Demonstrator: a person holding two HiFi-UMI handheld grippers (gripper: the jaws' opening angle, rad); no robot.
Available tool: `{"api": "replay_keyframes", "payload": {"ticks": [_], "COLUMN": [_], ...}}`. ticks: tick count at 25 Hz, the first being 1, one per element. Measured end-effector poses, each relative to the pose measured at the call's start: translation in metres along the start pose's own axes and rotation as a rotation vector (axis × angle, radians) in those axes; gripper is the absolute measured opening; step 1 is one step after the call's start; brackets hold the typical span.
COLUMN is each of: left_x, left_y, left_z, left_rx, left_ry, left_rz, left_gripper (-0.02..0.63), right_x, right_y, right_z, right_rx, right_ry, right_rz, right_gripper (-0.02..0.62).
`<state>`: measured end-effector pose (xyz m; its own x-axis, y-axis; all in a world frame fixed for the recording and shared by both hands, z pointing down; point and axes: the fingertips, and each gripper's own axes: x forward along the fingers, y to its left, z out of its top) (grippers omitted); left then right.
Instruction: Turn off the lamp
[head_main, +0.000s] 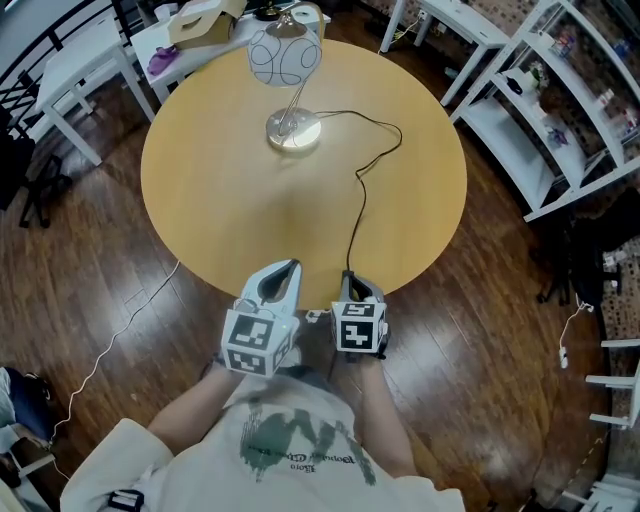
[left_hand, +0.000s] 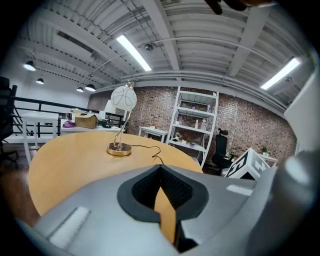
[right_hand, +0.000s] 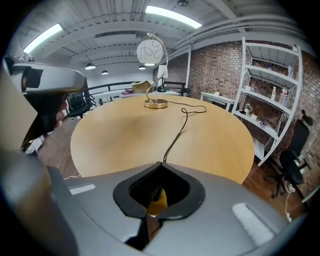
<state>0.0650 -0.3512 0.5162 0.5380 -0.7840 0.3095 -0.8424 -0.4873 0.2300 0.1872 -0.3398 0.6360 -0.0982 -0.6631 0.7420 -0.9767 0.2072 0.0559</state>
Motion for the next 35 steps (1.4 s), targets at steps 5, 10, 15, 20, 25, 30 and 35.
{"api": "replay_keyframes", "payload": {"ticks": [5,10,15,20,25,30,35], "left_x": [-0.004,-0.011,-0.018,-0.027,-0.041,-0.056,-0.069], "left_y": [0.002,0.007,0.015,0.015,0.012,0.013,0.012], "left_z": [0.0,0.006,0.009,0.013,0.021,0.03,0.041], "left_rx": [-0.004,-0.008,-0.011,-0.008,-0.005,-0.005,-0.005], "left_ry": [-0.003,-0.02,-0.036,-0.05,-0.071,-0.109,-0.137], "left_rz": [0.005,0.02,0.046,0.061,0.078,0.101,0.11], "left_gripper": [-0.005,-0.005,-0.005,-0.005,-0.005,-0.005,-0.005], "right_x": [0.003,0.003,-0.001,-0.017,-0.052,-0.094,-0.132], "right_y": [0.0,-0.001,0.006,0.021,0.047,0.07,0.087], "right_z": [0.002,0.003,0.013,0.032,0.063,0.099,0.129], "right_rx": [-0.012,-0.027,-0.048,-0.04,-0.05,-0.076,-0.084], "right_ry": [0.052,0.024,-0.048,-0.137,-0.252,-0.392,-0.503], "right_rz": [0.018,0.012,-0.011,0.023,0.087,0.138,0.181], "right_gripper": [-0.002,-0.002,0.0,0.0,-0.002,0.0,-0.002]}}
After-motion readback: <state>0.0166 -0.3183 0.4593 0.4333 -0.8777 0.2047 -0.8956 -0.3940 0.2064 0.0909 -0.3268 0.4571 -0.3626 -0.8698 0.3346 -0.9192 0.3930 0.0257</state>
